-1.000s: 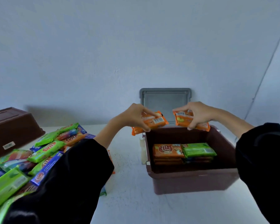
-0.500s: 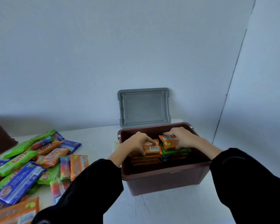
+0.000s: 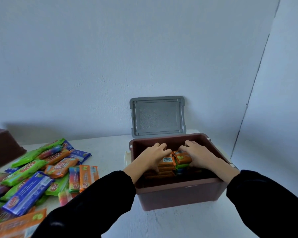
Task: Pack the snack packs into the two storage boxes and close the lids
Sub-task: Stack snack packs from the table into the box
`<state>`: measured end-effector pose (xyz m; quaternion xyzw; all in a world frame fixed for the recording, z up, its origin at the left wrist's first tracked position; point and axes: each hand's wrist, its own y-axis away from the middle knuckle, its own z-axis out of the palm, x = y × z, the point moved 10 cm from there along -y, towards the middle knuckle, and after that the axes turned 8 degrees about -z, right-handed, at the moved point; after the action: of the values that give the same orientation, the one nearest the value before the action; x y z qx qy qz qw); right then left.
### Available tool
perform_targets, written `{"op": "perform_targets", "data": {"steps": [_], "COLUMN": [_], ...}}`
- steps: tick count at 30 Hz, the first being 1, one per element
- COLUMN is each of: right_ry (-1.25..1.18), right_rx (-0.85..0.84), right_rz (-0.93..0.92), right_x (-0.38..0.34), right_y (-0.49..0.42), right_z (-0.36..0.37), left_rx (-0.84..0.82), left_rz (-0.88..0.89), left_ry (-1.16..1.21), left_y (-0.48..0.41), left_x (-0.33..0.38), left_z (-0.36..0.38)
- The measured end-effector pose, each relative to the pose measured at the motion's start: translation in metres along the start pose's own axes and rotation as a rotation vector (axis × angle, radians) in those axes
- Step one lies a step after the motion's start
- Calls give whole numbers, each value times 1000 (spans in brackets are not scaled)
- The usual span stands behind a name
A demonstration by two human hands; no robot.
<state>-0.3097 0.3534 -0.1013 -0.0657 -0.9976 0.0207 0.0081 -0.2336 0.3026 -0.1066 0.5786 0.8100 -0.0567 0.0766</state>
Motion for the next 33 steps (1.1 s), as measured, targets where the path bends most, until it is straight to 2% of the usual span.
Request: {"op": "perform_targets", "data": {"steps": [5, 13, 16, 19, 22, 25, 29, 33], "right_ry": [-76, -91, -229, -396, -448, -451, -481, -523], "right_rx": [73, -13, -30, 77, 147, 193, 203, 108], "right_rz": [34, 55, 79, 98, 64, -9, -133, -189], "right_x": [8, 9, 6, -8, -43, -92, -172, -244], "right_y": [1, -2, 0, -4, -22, -51, -94, -134], "right_z": [-4, 6, 1, -24, -52, -76, -91, -73], "left_rx": [20, -21, -91, 32, 190, 273, 268, 260], "left_rz": [-34, -50, -73, -142, -225, -338, -540, -768], "left_ry": [63, 115, 373, 618, 678, 677, 656, 635], "left_y": [-1, -3, 6, 25, 56, 95, 160, 226], "left_x": [-6, -7, -19, -56, -107, -160, -226, -278], "left_z": [-1, 3, -4, -36, -60, -66, -43, -7]}}
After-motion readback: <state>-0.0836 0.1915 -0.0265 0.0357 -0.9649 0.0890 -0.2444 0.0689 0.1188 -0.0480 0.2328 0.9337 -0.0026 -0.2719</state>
